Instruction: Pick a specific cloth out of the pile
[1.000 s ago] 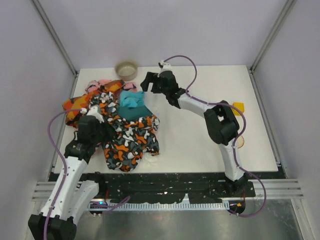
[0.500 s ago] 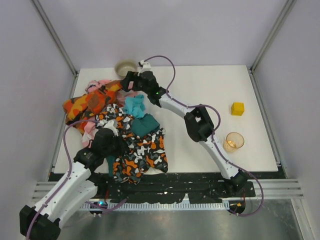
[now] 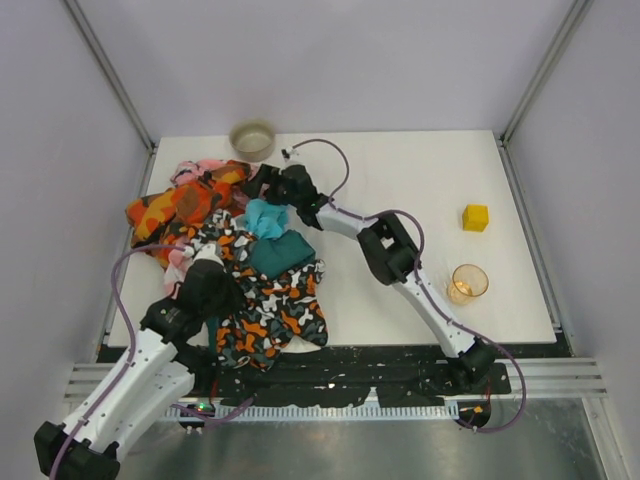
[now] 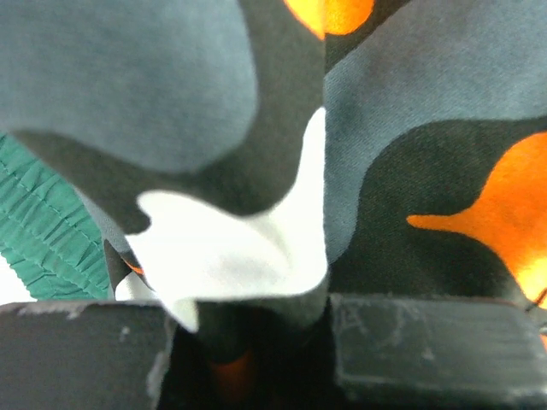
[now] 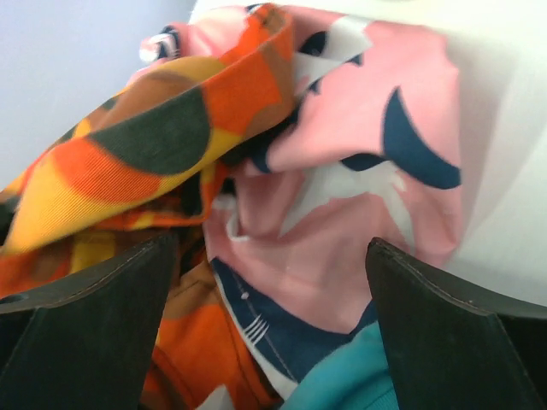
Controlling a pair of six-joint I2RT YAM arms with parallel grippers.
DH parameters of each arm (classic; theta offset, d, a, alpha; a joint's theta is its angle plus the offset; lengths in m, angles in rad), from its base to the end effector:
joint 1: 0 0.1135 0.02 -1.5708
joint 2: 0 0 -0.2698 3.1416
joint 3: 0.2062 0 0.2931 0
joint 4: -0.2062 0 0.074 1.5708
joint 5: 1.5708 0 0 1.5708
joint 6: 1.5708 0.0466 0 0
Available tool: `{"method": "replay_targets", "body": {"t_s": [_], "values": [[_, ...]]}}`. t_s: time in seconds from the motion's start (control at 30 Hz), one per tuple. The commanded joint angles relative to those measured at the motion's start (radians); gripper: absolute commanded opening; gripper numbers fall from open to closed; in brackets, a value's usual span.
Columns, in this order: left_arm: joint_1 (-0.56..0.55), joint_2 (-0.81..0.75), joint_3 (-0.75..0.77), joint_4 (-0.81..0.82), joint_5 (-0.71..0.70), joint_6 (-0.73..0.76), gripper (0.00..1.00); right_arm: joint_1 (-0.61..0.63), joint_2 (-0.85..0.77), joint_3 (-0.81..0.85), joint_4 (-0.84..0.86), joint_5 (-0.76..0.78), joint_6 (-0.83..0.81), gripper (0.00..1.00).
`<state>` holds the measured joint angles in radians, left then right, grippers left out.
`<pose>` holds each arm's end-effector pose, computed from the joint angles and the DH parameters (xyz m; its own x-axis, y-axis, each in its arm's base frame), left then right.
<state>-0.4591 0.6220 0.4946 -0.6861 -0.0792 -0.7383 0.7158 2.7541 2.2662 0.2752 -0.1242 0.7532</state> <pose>0.1591 -0.0745 0.2062 -0.7463 -0.3795 -0.5468 -0.1477 0.8955 -0.4198 0.5009 0.4433 0.1086 -0.6241 0.3567 -0.6952 -0.4327 0.5830 0.6876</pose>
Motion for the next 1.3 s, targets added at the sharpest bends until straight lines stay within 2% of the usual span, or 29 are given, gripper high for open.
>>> {"method": "replay_targets", "body": {"t_s": [0.0, 0.13, 0.23, 0.37, 0.53, 0.77, 0.9, 0.97, 1.03, 1.07, 1.1, 1.13, 1.27], "values": [[0.0, 0.038, 0.038, -0.11, -0.12, -0.019, 0.0, 0.007, -0.18, -0.219, 0.215, -0.15, 0.029, 0.99], [0.0, 0.059, 0.045, -0.118, -0.155, -0.033, 0.0, 0.004, -0.379, -0.443, 0.29, -0.202, -0.087, 1.0], [0.0, 0.07, 0.062, -0.127, -0.186, -0.038, 0.0, -0.007, -0.555, -0.63, 0.376, -0.267, -0.113, 1.0], [0.0, 0.09, 0.085, -0.115, -0.202, -0.03, 0.0, -0.006, -0.68, -0.832, 0.493, -0.351, -0.108, 1.0], [0.0, 0.105, 0.117, -0.115, -0.212, -0.023, 0.0, -0.001, -0.656, -0.905, 0.625, -0.503, 0.009, 1.0], [0.002, 0.087, 0.122, -0.128, -0.232, -0.023, 0.0, 0.007, -0.579, -0.909, 0.539, -0.457, -0.023, 1.0], [0.0, 0.091, 0.136, -0.135, -0.275, -0.018, 0.0, 0.011, -0.559, -0.902, 0.49, -0.46, -0.044, 0.94], [0.0, 0.099, 0.148, -0.133, -0.297, -0.019, 0.0, 0.014, -0.57, -0.925, 0.483, -0.463, -0.054, 0.87], [0.0, 0.108, 0.16, -0.122, -0.318, -0.027, 0.0, 0.019, -0.579, -0.945, 0.501, -0.488, -0.046, 0.62], [0.0, 0.114, 0.17, -0.113, -0.336, -0.027, 0.0, 0.019, -0.583, -0.951, 0.513, -0.499, -0.035, 0.38], [0.002, 0.122, 0.18, -0.107, -0.362, -0.032, 0.0, 0.02, -0.594, -0.956, 0.528, -0.523, -0.031, 0.28], [0.003, 0.137, 0.2, -0.119, -0.396, -0.045, 0.0, 0.019, -0.605, -0.956, 0.526, -0.526, -0.016, 0.06], [0.03, 0.214, 0.336, -0.225, -0.52, -0.078, 0.0, 0.011, -0.735, -0.973, 0.452, -0.483, -0.087, 0.05]]}}
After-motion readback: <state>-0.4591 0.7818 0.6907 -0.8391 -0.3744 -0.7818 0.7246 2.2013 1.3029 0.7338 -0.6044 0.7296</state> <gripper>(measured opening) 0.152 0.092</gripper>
